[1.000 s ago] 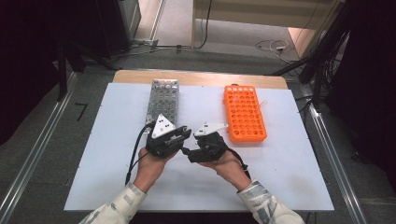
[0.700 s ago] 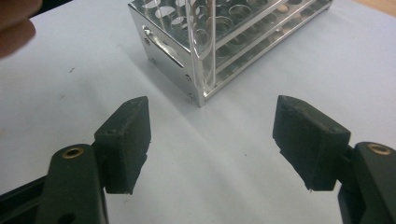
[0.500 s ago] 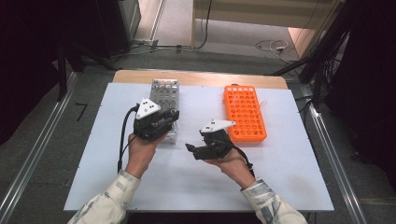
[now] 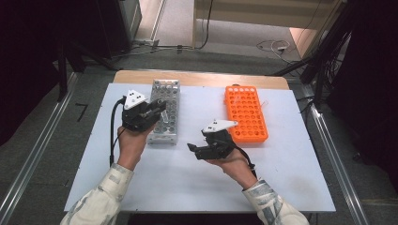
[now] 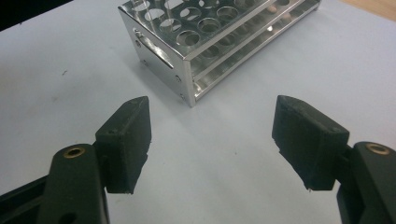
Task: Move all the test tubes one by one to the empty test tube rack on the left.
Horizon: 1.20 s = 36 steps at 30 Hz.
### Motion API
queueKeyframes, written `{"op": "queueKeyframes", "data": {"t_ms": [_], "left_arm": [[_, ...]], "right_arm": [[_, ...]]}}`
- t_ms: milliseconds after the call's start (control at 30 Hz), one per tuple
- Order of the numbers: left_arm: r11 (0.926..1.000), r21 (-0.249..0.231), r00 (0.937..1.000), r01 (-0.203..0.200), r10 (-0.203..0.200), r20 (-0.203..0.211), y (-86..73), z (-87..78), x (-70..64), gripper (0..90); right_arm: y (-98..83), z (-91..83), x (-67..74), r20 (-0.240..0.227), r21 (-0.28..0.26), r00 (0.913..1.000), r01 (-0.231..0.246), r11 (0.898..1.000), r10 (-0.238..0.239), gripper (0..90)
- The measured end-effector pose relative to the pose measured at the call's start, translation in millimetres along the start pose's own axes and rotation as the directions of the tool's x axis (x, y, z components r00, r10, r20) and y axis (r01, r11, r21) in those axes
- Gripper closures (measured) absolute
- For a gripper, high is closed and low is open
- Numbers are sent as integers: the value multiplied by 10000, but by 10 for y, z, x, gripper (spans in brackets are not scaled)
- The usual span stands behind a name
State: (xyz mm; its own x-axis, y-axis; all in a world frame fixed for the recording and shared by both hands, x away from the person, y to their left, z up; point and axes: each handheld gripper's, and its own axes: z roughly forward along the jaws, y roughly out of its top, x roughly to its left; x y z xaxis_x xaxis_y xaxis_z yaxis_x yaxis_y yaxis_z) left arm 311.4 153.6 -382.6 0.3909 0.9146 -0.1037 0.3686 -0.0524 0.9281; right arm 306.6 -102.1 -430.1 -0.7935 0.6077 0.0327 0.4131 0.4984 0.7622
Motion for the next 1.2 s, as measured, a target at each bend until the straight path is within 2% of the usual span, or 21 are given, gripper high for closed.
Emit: {"op": "queueKeyframes", "data": {"t_ms": [133, 567, 1033, 1200], "left_arm": [[10000, 16, 9993, -90, 91, -352, 11, 18, 52, 753], [9999, 11, 9917, 123, -121, -1278, -11, 53, 236, 753], [9993, 317, 9850, 190, -133, -1718, -113, 114, 324, 752], [9986, 489, 9848, 186, -98, -1734, -167, 155, 333, 751]], "right_arm": [[-1, -6, -6, -21, 0, 10000, 29, 10000, -29, 271], [-2, -23, -17, -8, -36, 10000, -21, 10000, 21, 273], [-4, -20, -11, -2, -28, 10000, -20, 10000, 20, 276], [-6, -15, -9, 24, 27, 10000, 1, 10000, -1, 275]]}}
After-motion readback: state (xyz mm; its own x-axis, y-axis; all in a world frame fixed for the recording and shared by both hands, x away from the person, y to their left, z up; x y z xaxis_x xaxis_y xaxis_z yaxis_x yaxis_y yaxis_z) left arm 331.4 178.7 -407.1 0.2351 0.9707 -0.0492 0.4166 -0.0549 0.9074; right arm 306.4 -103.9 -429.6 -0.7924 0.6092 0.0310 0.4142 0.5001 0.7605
